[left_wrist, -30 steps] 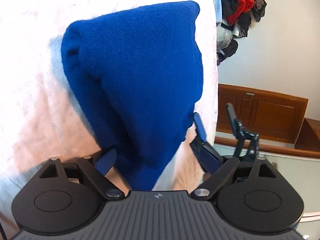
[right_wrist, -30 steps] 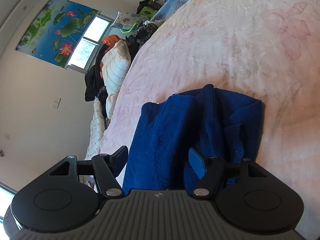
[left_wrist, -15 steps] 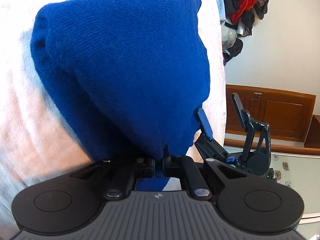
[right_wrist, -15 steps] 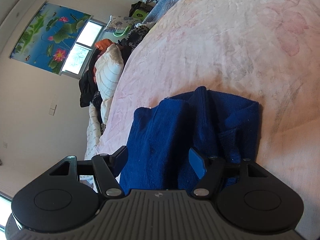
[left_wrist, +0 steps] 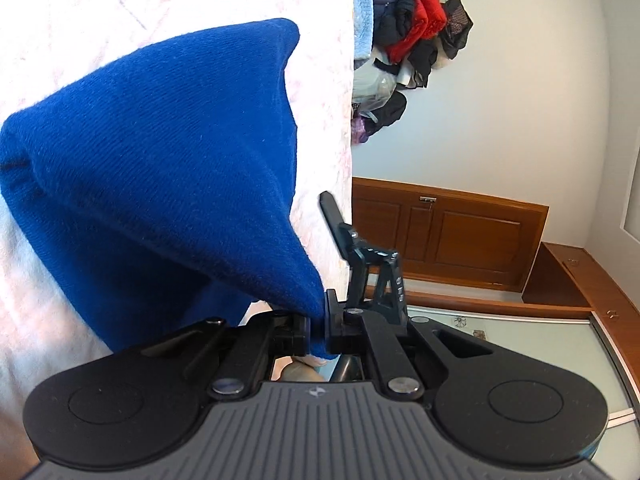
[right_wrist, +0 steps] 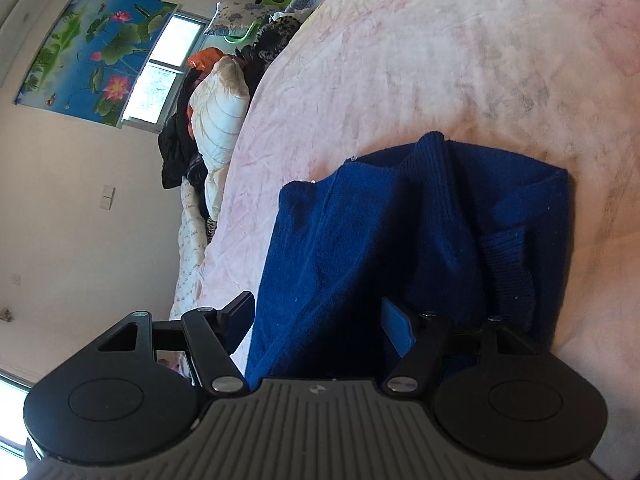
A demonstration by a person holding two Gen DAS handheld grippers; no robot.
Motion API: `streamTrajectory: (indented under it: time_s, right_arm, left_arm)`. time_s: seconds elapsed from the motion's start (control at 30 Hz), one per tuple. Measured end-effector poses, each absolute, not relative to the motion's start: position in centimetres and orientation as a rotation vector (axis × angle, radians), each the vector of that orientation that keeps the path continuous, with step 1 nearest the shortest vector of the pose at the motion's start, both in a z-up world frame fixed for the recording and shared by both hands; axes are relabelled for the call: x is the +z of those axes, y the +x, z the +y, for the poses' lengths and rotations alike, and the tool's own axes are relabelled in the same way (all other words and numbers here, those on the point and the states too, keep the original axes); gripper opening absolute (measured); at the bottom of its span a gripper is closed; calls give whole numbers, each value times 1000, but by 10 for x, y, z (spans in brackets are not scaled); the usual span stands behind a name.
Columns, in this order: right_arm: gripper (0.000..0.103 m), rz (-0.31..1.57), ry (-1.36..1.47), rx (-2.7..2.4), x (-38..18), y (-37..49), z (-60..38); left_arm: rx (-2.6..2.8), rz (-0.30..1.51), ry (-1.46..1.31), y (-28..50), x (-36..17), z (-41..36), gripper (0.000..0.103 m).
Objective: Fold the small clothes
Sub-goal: 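Fold the lifted sweater over with the left tool while the right tool grasps it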
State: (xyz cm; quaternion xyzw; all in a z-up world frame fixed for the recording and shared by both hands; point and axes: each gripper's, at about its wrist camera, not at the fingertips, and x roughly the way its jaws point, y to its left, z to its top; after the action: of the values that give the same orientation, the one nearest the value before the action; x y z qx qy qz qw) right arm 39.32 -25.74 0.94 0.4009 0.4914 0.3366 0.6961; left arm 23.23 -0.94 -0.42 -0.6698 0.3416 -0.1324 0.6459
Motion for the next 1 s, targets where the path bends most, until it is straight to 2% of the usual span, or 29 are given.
streamTrajectory:
  time_s: [0.13,0.23,0.3,0.33,0.37,0.67,0.9,1.0]
  right_arm:
    - [71,1126,909,761,7,406,-243]
    - [68,1136,888,728,5,424,-234]
    - [55,1127,867,720,4,430,-230]
    - [31,1126,832,714,5,432,-227]
    - [14,1115,793,715,7,431,-224]
    - [13,999,589,684,45,417,-247]
    - [12,1041,594,599,17,406,-277]
    - [12,986,593,618,28,398,-281]
  left_arm:
    - [-309,813,-1506,224,-8,-9,5]
    - [-279,833,-1438,214,-10,-9,5]
    - [-266,850,-1419,210,-12,-9,5]
    - [-262,853,-1404,209,-13,-9,5]
    - [-257,852,-1389,207,-13,-10,5]
    - [-340,880,-1350,204,-12,-25,5]
    - [-322,1021,-1313,203,-36,-37,5]
    - [-339,999,-1304,203,-28,-33,5]
